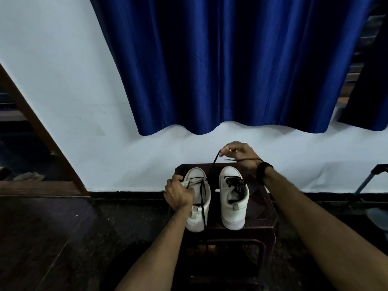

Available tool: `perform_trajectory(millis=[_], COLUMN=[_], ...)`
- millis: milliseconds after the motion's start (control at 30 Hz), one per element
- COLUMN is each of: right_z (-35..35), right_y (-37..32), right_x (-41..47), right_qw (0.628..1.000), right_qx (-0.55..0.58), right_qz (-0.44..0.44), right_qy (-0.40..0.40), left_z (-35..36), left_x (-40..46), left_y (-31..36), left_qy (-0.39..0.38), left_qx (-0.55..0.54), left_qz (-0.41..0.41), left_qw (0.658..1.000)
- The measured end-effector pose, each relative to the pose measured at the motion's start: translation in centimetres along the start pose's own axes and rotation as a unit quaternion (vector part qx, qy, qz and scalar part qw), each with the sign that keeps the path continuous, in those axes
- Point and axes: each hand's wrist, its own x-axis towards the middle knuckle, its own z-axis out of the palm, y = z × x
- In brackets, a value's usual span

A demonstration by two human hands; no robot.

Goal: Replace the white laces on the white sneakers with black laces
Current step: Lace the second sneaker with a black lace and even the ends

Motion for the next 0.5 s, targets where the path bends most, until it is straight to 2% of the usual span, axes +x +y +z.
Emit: perform_trajectory(millis=[67,133,167,200,233,267,300,333,400,467,500], right_z=[0.3,0.7,1.0,1.3,1.7,2.1,2.3,2.5,2.5,2.4,2.2], right_y=[-0.6,-0.9,-0.9,-0.8,-0.8,-0.6,-0.3,0.0,0.4,0.5,0.6], right_x=[-0.1,-0.3,-0.3,-0.2,-0.1,-0.1,0.0,0.1,0.3,0.1,0.1], right_qw=[0.988,0.955,0.937,0.935,0.952,0.980,0.998,0.986,0.895,0.810,0.795], right_qx=[0.153,0.289,0.339,0.343,0.293,0.182,0.022,-0.162,-0.443,-0.568,-0.581], right_qz=[0.024,0.065,0.079,0.089,0.087,0.072,0.040,0.004,-0.003,0.048,0.059], right_qy=[0.023,-0.012,-0.020,-0.010,0.013,0.035,0.049,0.044,-0.042,-0.137,-0.164], left_z=[0.0,0.0,0.0,0.0,-0.1,-0.1,-0.1,-0.2,-0.1,-0.1,-0.1], left_x=[-0.1,-0.2,-0.2,-0.2,-0.2,-0.2,-0.2,-0.2,-0.2,-0.2,-0.3], left_y=[0.0,0.1,0.1,0.0,0.0,0.0,-0.1,-0.1,-0.2,-0.1,-0.1], left_qy=[0.001,0.003,0.000,-0.005,-0.011,-0.016,-0.018,-0.017,-0.009,-0.008,-0.010], left_qx=[-0.017,-0.048,-0.069,-0.086,-0.098,-0.103,-0.101,-0.097,-0.089,-0.086,-0.085], left_qz=[-0.006,-0.004,0.003,0.009,0.012,0.009,0.005,0.003,0.001,-0.007,-0.011], left_qw=[1.000,0.999,0.998,0.996,0.995,0.995,0.995,0.995,0.996,0.996,0.996])
